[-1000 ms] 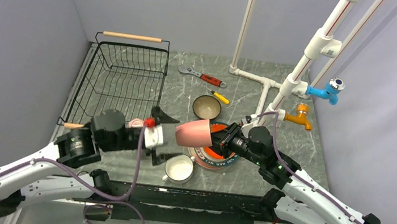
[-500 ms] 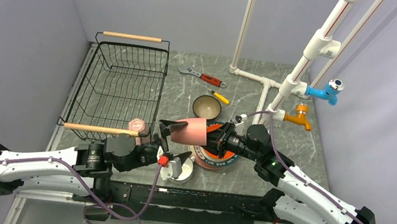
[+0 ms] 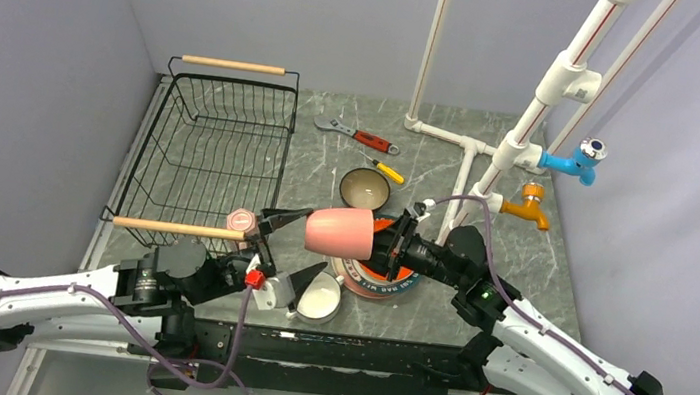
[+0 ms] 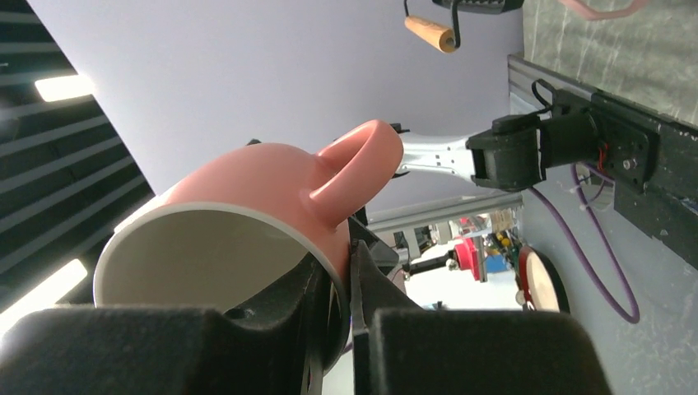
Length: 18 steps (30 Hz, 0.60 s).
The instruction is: Load the mixed dishes into the dish rack
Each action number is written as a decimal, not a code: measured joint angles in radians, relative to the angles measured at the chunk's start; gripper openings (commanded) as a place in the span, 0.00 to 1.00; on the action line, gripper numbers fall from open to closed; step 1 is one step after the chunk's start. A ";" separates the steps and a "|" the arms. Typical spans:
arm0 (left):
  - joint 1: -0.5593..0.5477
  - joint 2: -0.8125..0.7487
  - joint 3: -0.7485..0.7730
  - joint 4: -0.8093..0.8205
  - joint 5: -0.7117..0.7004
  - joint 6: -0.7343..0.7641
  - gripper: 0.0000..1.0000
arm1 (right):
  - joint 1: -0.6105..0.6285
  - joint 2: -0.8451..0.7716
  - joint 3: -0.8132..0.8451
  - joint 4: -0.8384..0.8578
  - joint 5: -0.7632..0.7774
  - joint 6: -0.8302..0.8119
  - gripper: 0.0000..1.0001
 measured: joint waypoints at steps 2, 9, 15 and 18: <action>0.022 -0.013 -0.010 -0.003 0.028 -0.001 0.99 | 0.000 0.003 -0.006 0.009 -0.019 0.005 0.00; 0.144 -0.021 -0.008 -0.021 0.191 -0.009 0.99 | -0.004 0.029 -0.006 0.025 -0.069 0.008 0.00; 0.191 0.038 0.001 -0.022 0.301 -0.015 1.00 | -0.003 0.044 -0.006 0.032 -0.120 0.008 0.00; 0.219 0.047 0.001 -0.014 0.356 -0.029 0.99 | -0.003 0.048 -0.006 0.038 -0.140 0.010 0.00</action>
